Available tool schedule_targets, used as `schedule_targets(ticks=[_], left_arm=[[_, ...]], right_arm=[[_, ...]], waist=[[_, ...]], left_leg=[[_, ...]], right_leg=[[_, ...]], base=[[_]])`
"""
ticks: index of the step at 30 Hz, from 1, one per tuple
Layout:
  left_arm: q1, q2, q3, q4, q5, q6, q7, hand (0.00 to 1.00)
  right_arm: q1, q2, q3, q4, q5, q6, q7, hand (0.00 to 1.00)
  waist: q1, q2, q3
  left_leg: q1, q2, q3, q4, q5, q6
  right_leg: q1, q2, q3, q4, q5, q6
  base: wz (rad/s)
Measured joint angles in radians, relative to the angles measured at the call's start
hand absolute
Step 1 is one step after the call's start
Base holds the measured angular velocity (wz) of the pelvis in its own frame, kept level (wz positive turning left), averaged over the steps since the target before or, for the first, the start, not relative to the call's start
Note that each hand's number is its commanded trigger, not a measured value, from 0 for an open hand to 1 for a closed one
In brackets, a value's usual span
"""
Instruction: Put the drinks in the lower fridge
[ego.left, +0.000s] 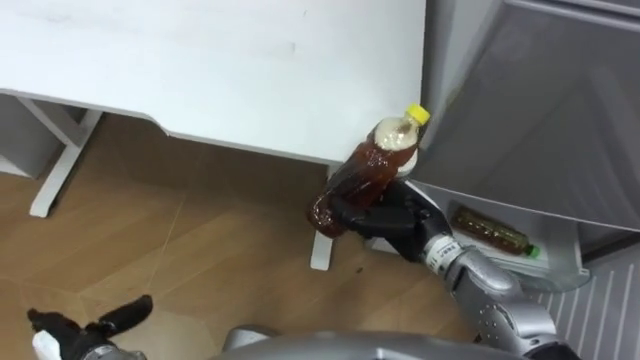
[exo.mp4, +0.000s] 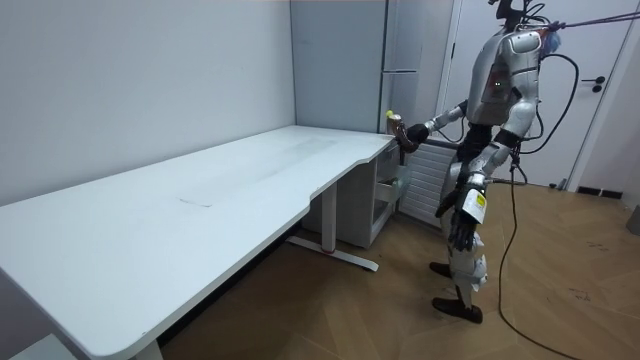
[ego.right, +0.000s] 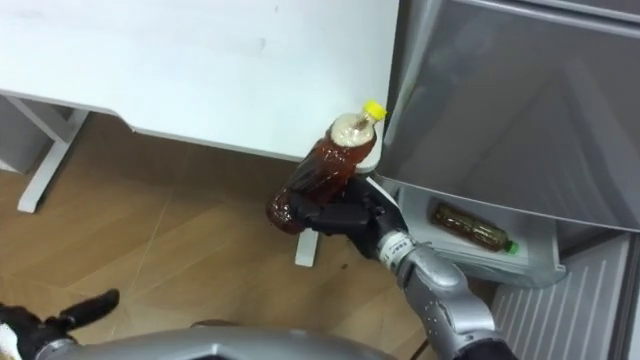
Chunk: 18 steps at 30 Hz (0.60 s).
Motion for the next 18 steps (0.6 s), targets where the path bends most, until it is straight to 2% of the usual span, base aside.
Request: schedule_targets(ticks=[3,7,8,9,11,13,15,17,18], left_arm=[[0.003,-0.004,-0.005,0.086,0.001,0.055,-0.116,0.0],[-0.001,-0.011,-0.03,0.127,0.005,0.095,-0.235,0.0],[-0.003,-0.017,-0.042,0.135,0.016,0.1,-0.273,0.0],[-0.003,-0.019,-0.046,0.139,0.023,0.104,-0.291,0.0],[-0.012,-0.032,-0.043,0.146,0.068,0.116,-0.36,0.0],[-0.034,-0.036,-0.043,0.167,0.101,0.119,-0.404,0.0],[-0.044,-0.036,-0.043,0.171,0.107,0.123,-0.436,0.0],[-0.062,-0.035,-0.042,0.175,0.124,0.125,-0.485,0.0],[-0.065,-0.035,-0.043,0.175,0.125,0.125,-0.496,0.0]], right_arm=[[-0.011,-0.001,-0.01,-0.04,-0.126,0.008,-0.001,1.0],[-0.015,0.007,-0.029,-0.094,-0.246,0.004,-0.009,1.0],[-0.013,0.009,-0.045,-0.111,-0.296,0.004,-0.014,1.0],[-0.011,0.009,-0.05,-0.12,-0.321,0.004,-0.021,1.0],[-0.004,0.013,-0.073,-0.149,-0.424,0.003,-0.06,1.0],[0.014,0.012,-0.084,-0.174,-0.487,0.002,-0.077,1.0],[0.016,0.013,-0.091,-0.174,-0.552,0.001,-0.102,1.0],[0.016,0.012,-0.104,-0.174,-0.617,-0.031,-0.152,1.0],[0.017,0.014,-0.109,-0.174,-0.635,-0.035,-0.168,1.0]], waist=[[-0.021,0.004,0.002],[-0.057,0.014,0.0045],[-0.072,0.023,0.0079],[-0.076,0.027,0.0079],[-0.101,0.034,0.0014],[-0.118,0.041,-0.0002],[-0.137,0.042,-0.0011],[-0.151,0.038,-0.001],[-0.153,0.036,-0.0011]], left_leg=[[-0.008,0.0,0.005,0.002,-0.001,0.001],[-0.028,0.0,0.004,0.008,-0.001,0.001],[-0.032,-0.001,0.003,0.01,-0.001,0.001],[-0.033,-0.001,0.005,0.01,-0.001,0.001],[-0.04,-0.001,0.009,0.01,-0.001,0.001],[-0.044,-0.001,0.009,0.011,0.0,0.001],[-0.045,0.0,0.01,0.014,0.0,0.001],[-0.043,0.0,0.015,0.021,0.0,0.001],[-0.042,0.0,0.02,0.021,0.0,0.001]], right_leg=[[-0.004,0.0,0.001,0.0,0.001,-0.001],[-0.02,0.0,0.002,0.001,0.003,-0.002],[-0.022,-0.001,0.002,0.001,0.004,-0.001],[-0.024,-0.001,0.003,0.001,0.004,-0.001],[-0.035,0.0,0.009,0.003,0.004,-0.001],[-0.038,0.0,0.009,0.003,0.004,-0.001],[-0.038,0.0,0.012,0.003,0.004,-0.001],[-0.038,0.0,0.018,0.003,0.004,-0.001],[-0.04,0.001,0.023,0.004,0.004,-0.001]], base=[[0.0],[0.0],[0.0],[-0.04],[-0.07],[0.0],[0.0],[-0.07],[-0.16]])
